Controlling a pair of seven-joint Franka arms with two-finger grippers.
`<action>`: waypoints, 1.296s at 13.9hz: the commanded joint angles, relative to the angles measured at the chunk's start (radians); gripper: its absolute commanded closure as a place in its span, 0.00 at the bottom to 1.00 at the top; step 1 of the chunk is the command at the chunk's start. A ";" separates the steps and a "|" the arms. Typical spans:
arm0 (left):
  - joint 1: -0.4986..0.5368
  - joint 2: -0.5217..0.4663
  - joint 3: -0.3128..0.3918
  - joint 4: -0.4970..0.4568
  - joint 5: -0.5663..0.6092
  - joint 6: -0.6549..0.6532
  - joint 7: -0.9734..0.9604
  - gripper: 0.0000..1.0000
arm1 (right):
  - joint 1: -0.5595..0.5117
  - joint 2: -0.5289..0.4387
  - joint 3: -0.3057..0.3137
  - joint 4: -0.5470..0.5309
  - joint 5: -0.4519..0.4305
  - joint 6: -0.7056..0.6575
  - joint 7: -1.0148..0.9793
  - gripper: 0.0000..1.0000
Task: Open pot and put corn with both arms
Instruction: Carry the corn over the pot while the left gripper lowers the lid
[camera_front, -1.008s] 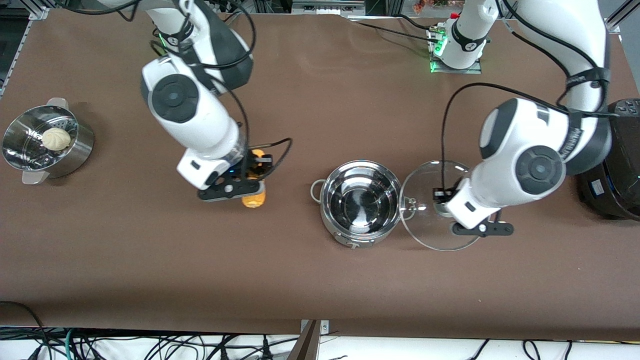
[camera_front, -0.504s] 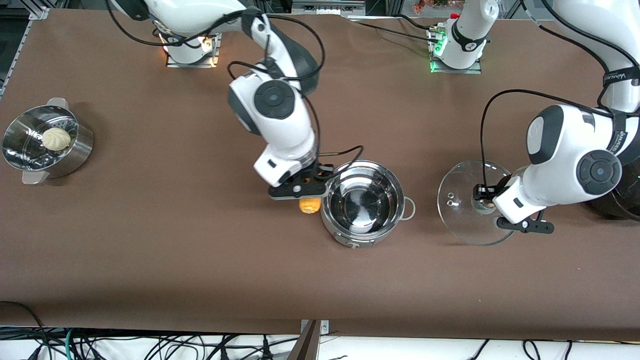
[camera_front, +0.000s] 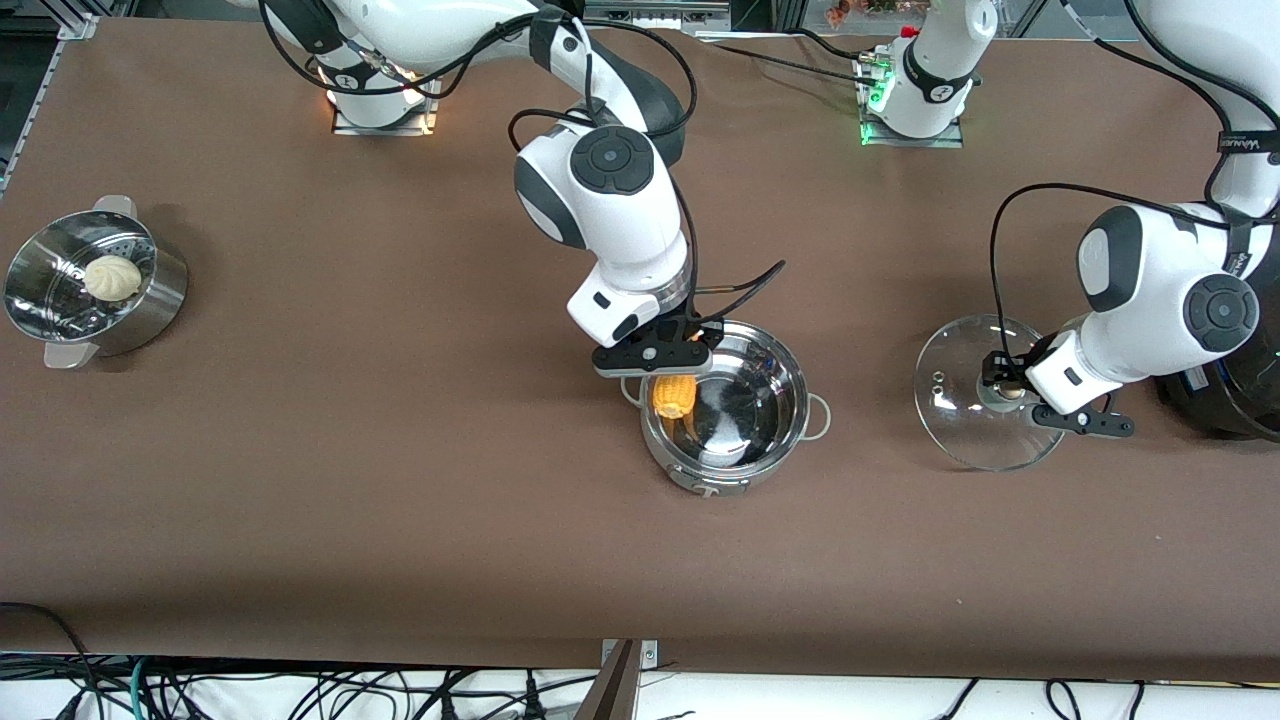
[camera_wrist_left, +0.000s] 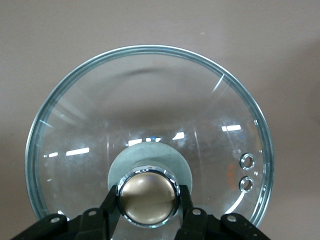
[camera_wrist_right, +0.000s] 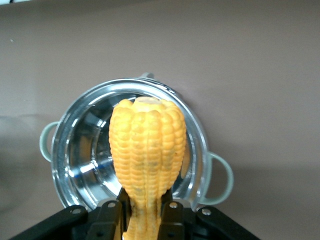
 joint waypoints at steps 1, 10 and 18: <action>0.024 -0.018 -0.016 -0.083 0.019 0.102 0.026 1.00 | 0.043 0.076 -0.028 0.089 -0.017 0.021 0.049 1.00; 0.027 0.098 -0.016 -0.056 0.019 0.209 0.025 1.00 | 0.084 0.137 -0.058 0.089 -0.017 0.125 0.093 1.00; 0.027 0.117 -0.016 -0.052 0.013 0.212 0.017 0.73 | 0.083 0.159 -0.090 0.086 -0.015 0.191 0.089 1.00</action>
